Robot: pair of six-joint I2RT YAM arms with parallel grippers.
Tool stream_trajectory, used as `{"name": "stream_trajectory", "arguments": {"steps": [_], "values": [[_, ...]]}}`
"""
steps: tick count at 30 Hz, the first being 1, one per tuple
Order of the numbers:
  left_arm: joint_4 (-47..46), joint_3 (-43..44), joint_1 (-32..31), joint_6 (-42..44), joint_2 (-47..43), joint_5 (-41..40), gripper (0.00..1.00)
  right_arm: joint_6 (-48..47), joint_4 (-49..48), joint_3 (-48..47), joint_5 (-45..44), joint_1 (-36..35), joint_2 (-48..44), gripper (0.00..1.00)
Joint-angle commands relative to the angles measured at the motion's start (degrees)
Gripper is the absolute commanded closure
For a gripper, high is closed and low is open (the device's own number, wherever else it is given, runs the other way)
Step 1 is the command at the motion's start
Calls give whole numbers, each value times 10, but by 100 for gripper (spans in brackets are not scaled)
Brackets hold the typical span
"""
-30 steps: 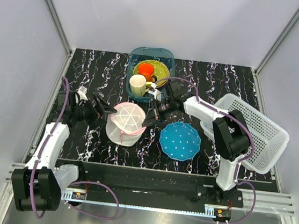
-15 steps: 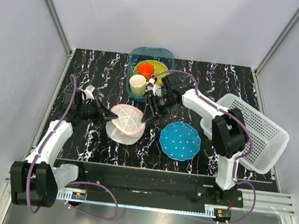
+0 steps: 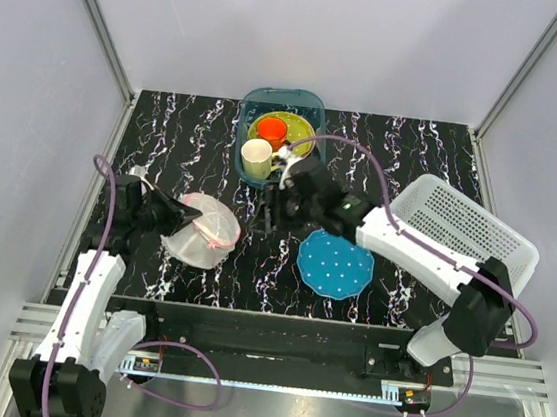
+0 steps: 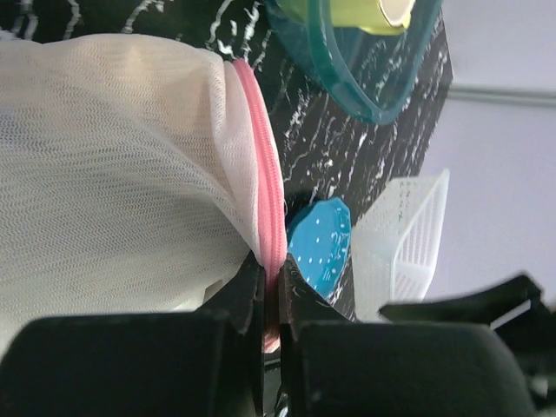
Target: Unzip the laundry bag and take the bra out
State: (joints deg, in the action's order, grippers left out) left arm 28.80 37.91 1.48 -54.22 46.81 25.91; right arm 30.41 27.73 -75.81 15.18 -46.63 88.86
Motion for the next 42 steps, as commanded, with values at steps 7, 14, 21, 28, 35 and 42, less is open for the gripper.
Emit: {"name": "stream_trajectory", "arguments": {"steps": [7, 14, 21, 28, 35, 42], "values": [[103, 133, -33, -104, 3, -243, 100, 85, -74, -62, -120, -95, 87, 41], [88, 127, -112, -209, 3, -433, 100, 105, -48, -98, -152, -95, 107, 25], [48, 130, -125, -191, 82, -323, 100, 96, -18, -101, -215, -99, 110, 21], [37, 87, -132, -222, 93, -304, 100, 74, 10, -138, -237, -125, 146, 24], [42, 94, -133, -200, 87, -305, 100, 61, 5, -156, -234, -140, 171, 28], [48, 118, -133, -154, 94, -262, 100, 42, -52, -121, -236, -147, 175, 31]]}}
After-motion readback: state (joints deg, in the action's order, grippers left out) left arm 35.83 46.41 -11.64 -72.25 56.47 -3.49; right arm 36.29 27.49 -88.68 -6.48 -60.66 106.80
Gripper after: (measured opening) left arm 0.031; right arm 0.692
